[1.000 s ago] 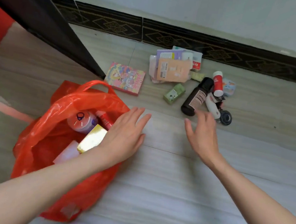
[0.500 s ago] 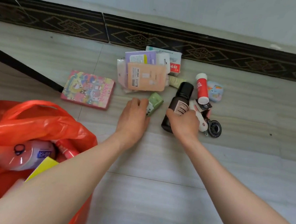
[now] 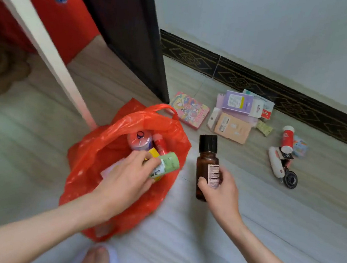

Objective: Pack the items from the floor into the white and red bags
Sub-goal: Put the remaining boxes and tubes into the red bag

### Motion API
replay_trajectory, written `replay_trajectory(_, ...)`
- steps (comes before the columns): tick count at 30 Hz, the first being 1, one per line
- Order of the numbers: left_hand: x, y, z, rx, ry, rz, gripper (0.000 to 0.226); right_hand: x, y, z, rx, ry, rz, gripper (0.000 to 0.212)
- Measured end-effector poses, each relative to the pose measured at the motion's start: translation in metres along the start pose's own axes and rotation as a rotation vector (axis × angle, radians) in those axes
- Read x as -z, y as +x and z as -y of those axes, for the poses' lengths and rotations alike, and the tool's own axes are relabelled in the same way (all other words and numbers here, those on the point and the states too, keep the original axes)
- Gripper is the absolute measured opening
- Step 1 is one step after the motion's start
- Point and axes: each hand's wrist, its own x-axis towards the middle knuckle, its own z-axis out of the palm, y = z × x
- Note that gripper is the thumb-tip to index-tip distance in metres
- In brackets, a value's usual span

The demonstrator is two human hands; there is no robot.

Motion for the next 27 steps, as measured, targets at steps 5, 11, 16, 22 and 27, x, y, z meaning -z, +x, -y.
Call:
replay_trajectory(5,0.014,-0.075,0.026,0.284,0.043,-0.145,0.054,-0.033,-0.048,0.029,0.099,-0.092,0.216,0.046)
replay_trajectory(11,-0.015,-0.080,0.049,0.435,0.215,-0.215,0.040,-0.072,-0.054,0.062,0.271,-0.285,0.348,0.044)
replay_trajectory(16,-0.027,-0.074,0.071,0.539,0.228,-0.261,0.034,-0.108,-0.034,0.098,0.415,-0.479,0.306,0.046)
replay_trajectory(22,-0.023,-0.079,0.081,0.623,0.084,-0.410,0.041,-0.142,-0.010,0.129,0.545,-0.610,0.301,0.041)
replay_trajectory(27,-0.016,-0.069,0.093,0.611,0.021,-0.392,0.034,-0.163,-0.010,0.128,0.512,-0.650,0.333,0.043)
